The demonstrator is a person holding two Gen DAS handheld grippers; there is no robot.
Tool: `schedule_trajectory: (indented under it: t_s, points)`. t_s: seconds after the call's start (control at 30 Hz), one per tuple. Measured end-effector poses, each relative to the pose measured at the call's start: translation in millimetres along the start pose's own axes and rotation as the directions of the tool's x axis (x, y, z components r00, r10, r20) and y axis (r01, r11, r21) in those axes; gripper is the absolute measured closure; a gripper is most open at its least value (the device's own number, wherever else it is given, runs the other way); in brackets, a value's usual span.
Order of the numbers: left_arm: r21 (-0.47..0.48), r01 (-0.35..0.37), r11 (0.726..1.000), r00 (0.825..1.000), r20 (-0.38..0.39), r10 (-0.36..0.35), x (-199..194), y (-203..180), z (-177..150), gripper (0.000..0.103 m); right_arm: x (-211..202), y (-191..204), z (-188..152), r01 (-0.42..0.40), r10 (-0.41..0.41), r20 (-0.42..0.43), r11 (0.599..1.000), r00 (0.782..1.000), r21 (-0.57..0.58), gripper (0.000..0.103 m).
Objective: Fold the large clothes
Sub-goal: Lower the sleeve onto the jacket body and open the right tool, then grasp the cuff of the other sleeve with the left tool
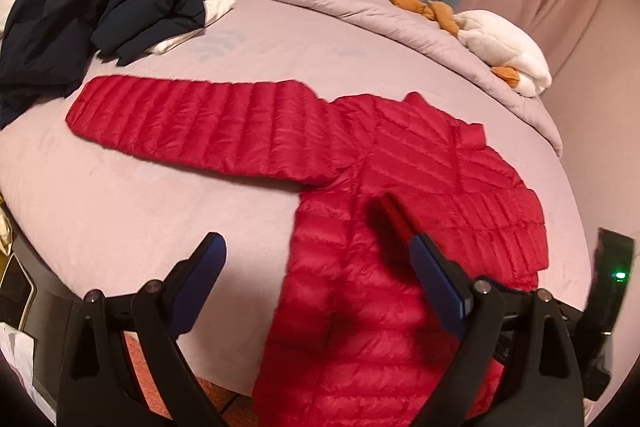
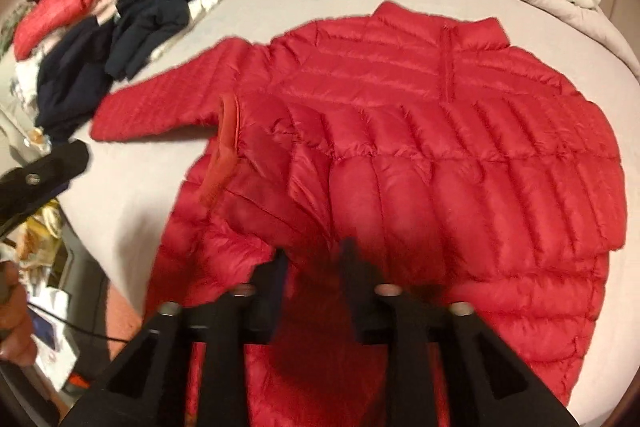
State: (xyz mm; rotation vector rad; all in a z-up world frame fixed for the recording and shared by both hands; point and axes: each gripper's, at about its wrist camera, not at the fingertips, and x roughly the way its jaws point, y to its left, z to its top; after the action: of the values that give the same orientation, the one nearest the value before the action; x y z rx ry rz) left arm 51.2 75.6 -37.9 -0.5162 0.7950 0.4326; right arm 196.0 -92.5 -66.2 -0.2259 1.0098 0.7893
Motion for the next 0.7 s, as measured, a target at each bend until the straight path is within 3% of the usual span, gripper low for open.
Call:
schedule_trajectory:
  t_s: [0.07,0.27,0.43,0.7]
  points:
    - [0.007,0.015,1.000,1.000,0.004,-0.015,-1,-6,2,0.009,-19,-8,-2,0.010,-0.011,0.048,1.000,0.999,0.018,0.053]
    - [0.009,0.104,0.995,0.994,-0.017,-0.104,10,-19,4,0.009,-56,-41,-10,0.057,-0.072,0.141,0.992,0.987,0.110,0.050]
    - [-0.047,0.222,0.974,0.973,-0.060,-0.225,41,-21,-4,0.010,-69,-64,-19,0.108,-0.146,0.181,0.973,0.973,0.204,0.041]
    - [-0.043,0.195,0.980,0.972,-0.122,-0.199,97,-31,-18,0.012,-78,-111,-40,0.168,-0.244,0.169,0.914,0.955,0.370,0.037]
